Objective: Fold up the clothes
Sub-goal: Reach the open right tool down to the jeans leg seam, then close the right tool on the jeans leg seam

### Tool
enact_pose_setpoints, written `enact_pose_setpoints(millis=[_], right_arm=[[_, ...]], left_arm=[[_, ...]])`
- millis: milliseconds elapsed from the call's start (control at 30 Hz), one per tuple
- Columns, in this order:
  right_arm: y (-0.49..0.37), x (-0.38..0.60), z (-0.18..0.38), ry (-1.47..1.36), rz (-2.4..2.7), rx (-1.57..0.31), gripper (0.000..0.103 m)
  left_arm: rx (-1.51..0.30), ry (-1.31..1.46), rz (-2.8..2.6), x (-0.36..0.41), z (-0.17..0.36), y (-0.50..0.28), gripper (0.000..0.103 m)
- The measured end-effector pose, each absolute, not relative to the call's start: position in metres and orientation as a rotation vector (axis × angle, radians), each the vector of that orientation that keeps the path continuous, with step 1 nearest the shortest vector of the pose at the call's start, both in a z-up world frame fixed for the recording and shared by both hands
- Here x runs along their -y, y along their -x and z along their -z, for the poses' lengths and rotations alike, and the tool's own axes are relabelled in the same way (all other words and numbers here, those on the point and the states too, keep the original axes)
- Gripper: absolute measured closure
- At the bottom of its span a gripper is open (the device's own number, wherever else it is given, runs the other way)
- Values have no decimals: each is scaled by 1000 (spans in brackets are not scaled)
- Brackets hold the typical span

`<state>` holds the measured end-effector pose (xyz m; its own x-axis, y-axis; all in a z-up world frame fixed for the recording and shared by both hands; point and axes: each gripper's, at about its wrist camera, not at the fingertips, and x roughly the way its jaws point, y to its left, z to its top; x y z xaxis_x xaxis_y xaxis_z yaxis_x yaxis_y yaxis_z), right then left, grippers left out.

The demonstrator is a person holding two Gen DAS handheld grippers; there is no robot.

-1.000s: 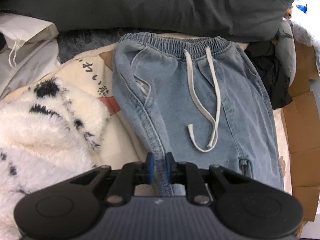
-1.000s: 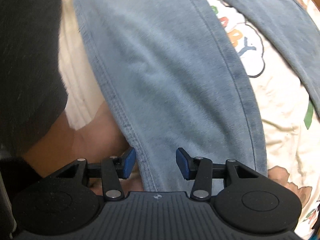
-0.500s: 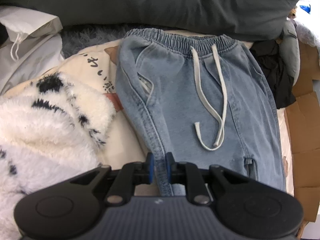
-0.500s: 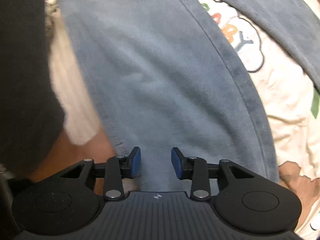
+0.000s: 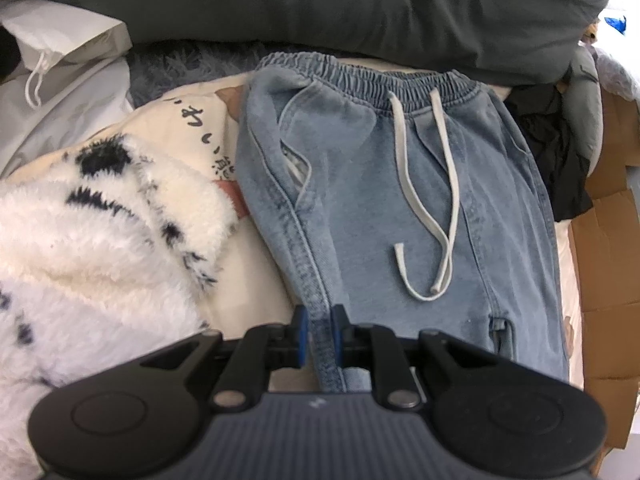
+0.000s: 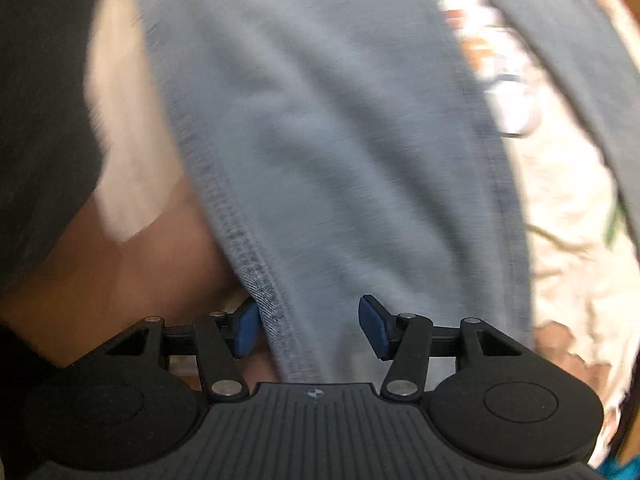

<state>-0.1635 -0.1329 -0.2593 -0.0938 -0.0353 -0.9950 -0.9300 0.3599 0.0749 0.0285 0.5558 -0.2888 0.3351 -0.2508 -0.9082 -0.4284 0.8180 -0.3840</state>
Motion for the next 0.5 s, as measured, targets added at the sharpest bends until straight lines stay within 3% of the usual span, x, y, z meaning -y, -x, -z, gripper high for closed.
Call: enact_pose_setpoints(millis=[33,100,267,367,400,500], right_arm=[[160,135,258,899,-958,-1470,56],[152,138,255,842,-938,-1489,62],[153,140,260,798,-954,-1530,66],[154,137,264,797,-967,-1543,82],[154,137,262,798,-973,-1542,92],[151,137,255,797,-983,-1531,100]], left_arm=[[-1249,645,-128,-556,289,-28,90],[-1250,650,-133,-556,291,-28,90],[-1250,661,-142,-559,294,-26,90],[-1255,673,-155,-563,298,-24,90],[-1258,678,-161,-564,300,-24,90],[-1267,700,-180,-566,310,-23,89]])
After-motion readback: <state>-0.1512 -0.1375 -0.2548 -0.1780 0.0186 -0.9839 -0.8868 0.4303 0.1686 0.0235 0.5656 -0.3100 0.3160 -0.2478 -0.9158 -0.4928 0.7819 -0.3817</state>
